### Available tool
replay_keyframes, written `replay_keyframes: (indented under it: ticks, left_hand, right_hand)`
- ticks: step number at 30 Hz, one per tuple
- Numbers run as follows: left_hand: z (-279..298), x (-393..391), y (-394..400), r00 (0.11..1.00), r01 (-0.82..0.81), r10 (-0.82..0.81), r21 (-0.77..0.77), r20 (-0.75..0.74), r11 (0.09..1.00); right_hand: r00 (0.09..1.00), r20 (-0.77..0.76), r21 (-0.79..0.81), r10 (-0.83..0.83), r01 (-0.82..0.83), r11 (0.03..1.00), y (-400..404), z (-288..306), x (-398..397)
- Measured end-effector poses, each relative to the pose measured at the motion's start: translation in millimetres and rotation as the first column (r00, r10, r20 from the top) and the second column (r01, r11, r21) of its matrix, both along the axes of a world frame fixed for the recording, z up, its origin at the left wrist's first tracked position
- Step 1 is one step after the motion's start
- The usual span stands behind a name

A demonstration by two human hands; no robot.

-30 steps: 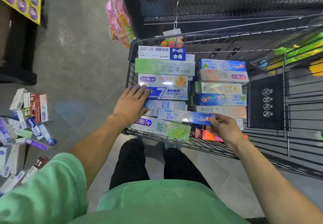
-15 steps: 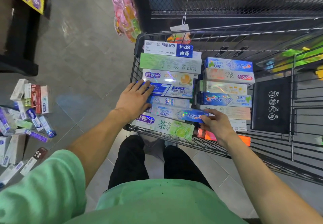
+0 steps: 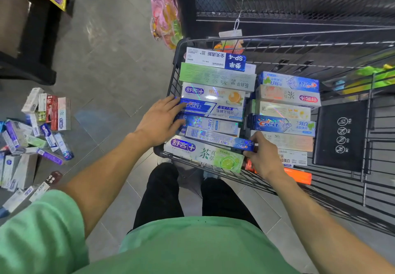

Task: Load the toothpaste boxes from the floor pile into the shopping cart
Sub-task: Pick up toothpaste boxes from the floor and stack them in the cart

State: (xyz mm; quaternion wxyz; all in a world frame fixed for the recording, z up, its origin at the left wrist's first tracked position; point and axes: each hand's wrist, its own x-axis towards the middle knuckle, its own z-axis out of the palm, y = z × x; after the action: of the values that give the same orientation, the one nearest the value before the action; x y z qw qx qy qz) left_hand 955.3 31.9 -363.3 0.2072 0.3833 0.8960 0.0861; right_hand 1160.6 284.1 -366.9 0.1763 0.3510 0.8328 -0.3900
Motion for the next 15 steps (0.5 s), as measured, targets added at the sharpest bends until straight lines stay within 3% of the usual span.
replay_keyframes:
  ticks: [3,8,15]
  left_hand:
    - [-3,12,-9,0.999,-0.003,0.003,-0.002,0.038,1.0]
    - [-8,18,-10,0.998,-0.019,0.021,-0.043,0.052,0.999]
    - [-7,16,-12,0.995,-0.036,0.042,-0.062,0.095,0.997]
  right_hand:
    - [0.998,-0.001,0.045,0.069,-0.069,0.997,-8,-1,-6]
    - [0.994,0.002,-0.068,0.105,-0.105,0.992,-22,-4,-7]
    - [0.997,0.018,-0.131,-0.072,0.073,0.989,-28,-5,-26]
